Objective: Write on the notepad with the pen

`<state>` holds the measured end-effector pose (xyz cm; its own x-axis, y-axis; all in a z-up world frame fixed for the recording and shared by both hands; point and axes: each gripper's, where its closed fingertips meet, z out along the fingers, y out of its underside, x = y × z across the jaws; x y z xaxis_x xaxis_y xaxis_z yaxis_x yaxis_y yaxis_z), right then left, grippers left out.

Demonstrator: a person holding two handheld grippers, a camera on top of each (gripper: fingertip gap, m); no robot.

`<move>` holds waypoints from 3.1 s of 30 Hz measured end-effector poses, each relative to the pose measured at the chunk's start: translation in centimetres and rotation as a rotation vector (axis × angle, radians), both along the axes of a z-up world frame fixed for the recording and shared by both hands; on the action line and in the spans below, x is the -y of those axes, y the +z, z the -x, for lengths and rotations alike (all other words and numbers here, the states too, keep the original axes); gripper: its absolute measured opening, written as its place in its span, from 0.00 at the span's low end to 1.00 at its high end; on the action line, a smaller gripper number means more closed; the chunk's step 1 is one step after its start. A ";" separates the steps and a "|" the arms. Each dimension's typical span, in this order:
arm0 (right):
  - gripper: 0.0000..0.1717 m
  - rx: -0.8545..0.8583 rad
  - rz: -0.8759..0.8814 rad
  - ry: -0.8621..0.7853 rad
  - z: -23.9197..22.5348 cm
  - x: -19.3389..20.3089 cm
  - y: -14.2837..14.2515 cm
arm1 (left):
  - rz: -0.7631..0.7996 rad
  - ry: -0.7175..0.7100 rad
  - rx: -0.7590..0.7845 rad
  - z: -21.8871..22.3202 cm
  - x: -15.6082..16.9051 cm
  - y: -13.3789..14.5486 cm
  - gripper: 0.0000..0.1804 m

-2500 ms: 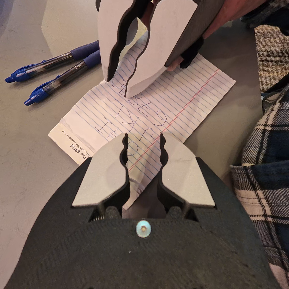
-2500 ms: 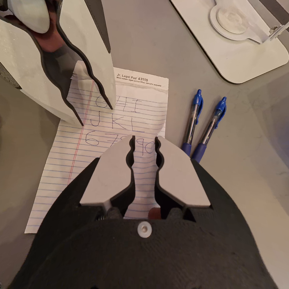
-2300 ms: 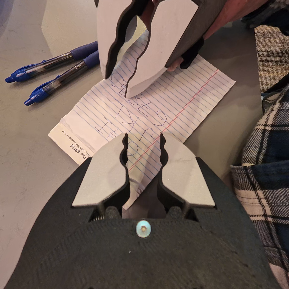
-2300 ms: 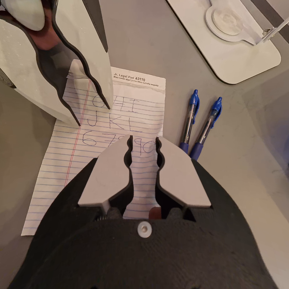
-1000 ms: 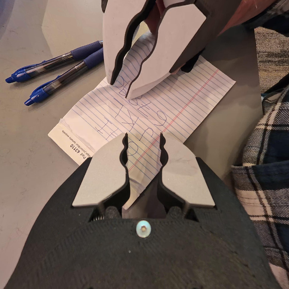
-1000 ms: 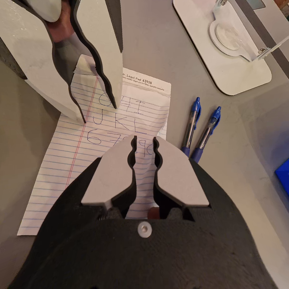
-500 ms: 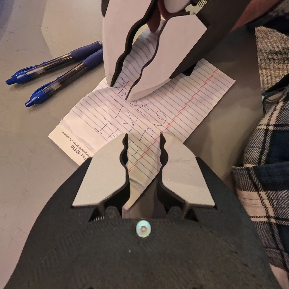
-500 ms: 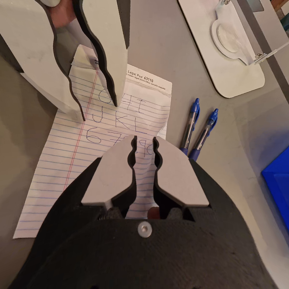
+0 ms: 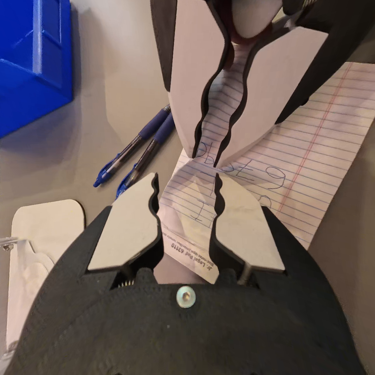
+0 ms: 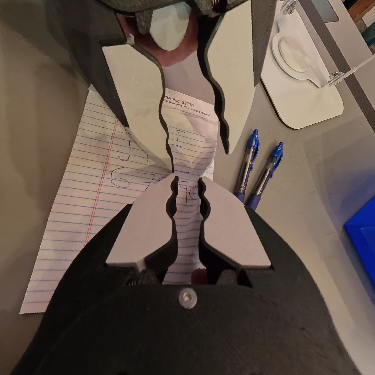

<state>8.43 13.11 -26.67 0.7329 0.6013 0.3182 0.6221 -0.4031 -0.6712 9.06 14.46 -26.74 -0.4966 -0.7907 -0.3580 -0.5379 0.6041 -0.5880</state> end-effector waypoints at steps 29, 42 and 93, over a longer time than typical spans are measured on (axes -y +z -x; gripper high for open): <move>0.14 -0.002 0.001 -0.011 0.1 -0.2 -0.1 | 0.080 -0.089 -0.103 0.5 0.4 -0.4 0.24; 0.14 -0.012 0.000 -0.017 0.0 -0.1 0.0 | 0.115 -0.126 -0.149 0.8 0.7 -0.5 0.21; 0.24 -0.231 0.172 0.036 -0.4 -0.5 -0.1 | 0.252 -0.156 -0.217 0.5 0.8 -0.6 0.25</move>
<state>8.83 13.57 -26.75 0.7512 0.6591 0.0365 0.4769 -0.5036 -0.7204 8.59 13.66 -27.35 -0.6615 -0.7491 -0.0351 -0.5789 0.5398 -0.6112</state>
